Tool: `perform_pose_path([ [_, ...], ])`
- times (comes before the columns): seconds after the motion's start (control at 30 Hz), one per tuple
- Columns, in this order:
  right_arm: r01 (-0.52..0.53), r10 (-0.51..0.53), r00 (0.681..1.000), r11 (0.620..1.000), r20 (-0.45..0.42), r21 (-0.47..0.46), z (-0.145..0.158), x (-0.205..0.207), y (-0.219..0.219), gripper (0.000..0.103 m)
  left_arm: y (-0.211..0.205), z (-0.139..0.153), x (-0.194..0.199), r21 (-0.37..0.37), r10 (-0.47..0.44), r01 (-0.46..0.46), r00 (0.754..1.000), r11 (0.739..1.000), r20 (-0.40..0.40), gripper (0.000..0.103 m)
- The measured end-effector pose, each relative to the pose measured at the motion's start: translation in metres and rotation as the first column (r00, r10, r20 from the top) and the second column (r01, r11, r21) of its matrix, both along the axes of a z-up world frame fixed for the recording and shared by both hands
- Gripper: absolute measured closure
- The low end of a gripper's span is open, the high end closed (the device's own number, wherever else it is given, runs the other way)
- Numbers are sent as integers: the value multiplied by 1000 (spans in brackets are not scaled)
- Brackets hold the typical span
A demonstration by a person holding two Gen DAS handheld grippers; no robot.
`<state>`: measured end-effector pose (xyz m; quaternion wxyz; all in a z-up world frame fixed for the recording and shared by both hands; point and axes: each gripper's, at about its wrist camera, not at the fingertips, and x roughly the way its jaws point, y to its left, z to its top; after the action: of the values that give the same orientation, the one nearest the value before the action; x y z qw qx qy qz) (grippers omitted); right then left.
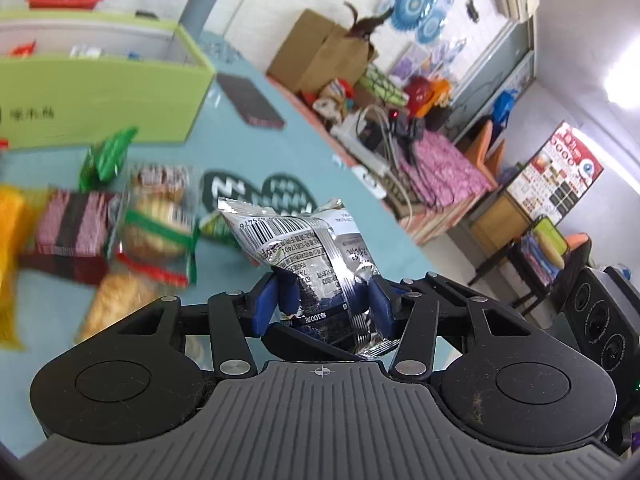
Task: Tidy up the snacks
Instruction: 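Carry the silver bag into the green box and open the left gripper, then move the left gripper toward the cracker pack in the pile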
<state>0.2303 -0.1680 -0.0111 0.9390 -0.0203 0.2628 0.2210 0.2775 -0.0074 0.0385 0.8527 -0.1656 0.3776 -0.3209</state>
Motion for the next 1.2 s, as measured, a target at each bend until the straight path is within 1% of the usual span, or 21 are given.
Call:
perform_pose_path([
  [0.13,-43,46,996,998,72,-49,20,38,18,22,11,27,31,12,44,-45,997,999,63,71],
  [0.2,-75,82,991,994,107,-75,31,68,31,22,20,44,56,31,71,-74,992,997,109,71],
  [0.27,-102,116,983,990,140,-101,43,104,47,21,30,59,84,39,101,-107,985,993,138,70],
  [0.33,-136,150,978,985,143,-104,52,141,61,19,41,73,117,44,143,-152,977,987,161,71],
  [0.4,-151,164,979,983,125,-106,57,181,75,19,47,80,152,70,171,-185,969,980,176,70],
  [0.47,-159,170,981,981,93,-115,53,220,88,19,51,77,187,103,190,-209,967,972,167,69],
  [0.5,-162,171,983,980,69,-119,49,235,93,19,54,70,207,122,194,-213,969,969,152,69],
  [0.57,-174,175,984,977,4,-123,33,266,102,20,59,52,238,143,209,-222,973,965,100,68],
  [0.6,-182,180,983,976,-25,-122,24,276,104,21,63,38,252,151,223,-231,972,961,67,68],
  [0.67,-200,189,977,972,-95,-126,3,293,112,21,67,16,268,174,231,-230,973,958,10,68],
  [0.7,-217,209,975,966,-73,-140,-3,292,115,20,69,7,270,184,238,-235,971,954,7,64],
  [0.77,-220,213,974,968,-72,-116,-3,291,117,13,72,0,268,175,217,-218,976,960,27,59],
  [0.8,-216,208,975,969,-73,-122,-3,291,118,13,72,0,264,175,217,-221,975,959,41,59],
  [0.83,-211,204,977,970,-69,-123,-2,292,118,11,73,3,261,176,225,-232,973,957,55,57],
  [0.87,-206,199,977,972,-72,-111,1,290,118,9,74,6,257,169,226,-234,972,958,63,54],
  [0.93,-196,191,980,977,-63,-83,11,281,112,10,77,20,242,129,224,-234,971,964,87,48],
  [0.97,-188,185,982,979,-39,-77,18,273,108,10,78,31,231,108,226,-238,968,965,113,43],
  [1.0,-177,177,984,981,-10,-77,25,260,102,10,79,41,219,96,230,-245,963,965,142,37],
  [1.1,-143,147,987,987,58,-74,44,216,85,10,79,69,171,76,249,-274,937,959,245,29],
  [1.13,-135,140,988,989,66,-67,47,201,79,10,79,75,155,73,251,-279,930,957,269,27],
  [1.2,-101,104,993,994,63,-49,48,171,68,9,79,82,118,64,271,-304,913,951,306,21],
])
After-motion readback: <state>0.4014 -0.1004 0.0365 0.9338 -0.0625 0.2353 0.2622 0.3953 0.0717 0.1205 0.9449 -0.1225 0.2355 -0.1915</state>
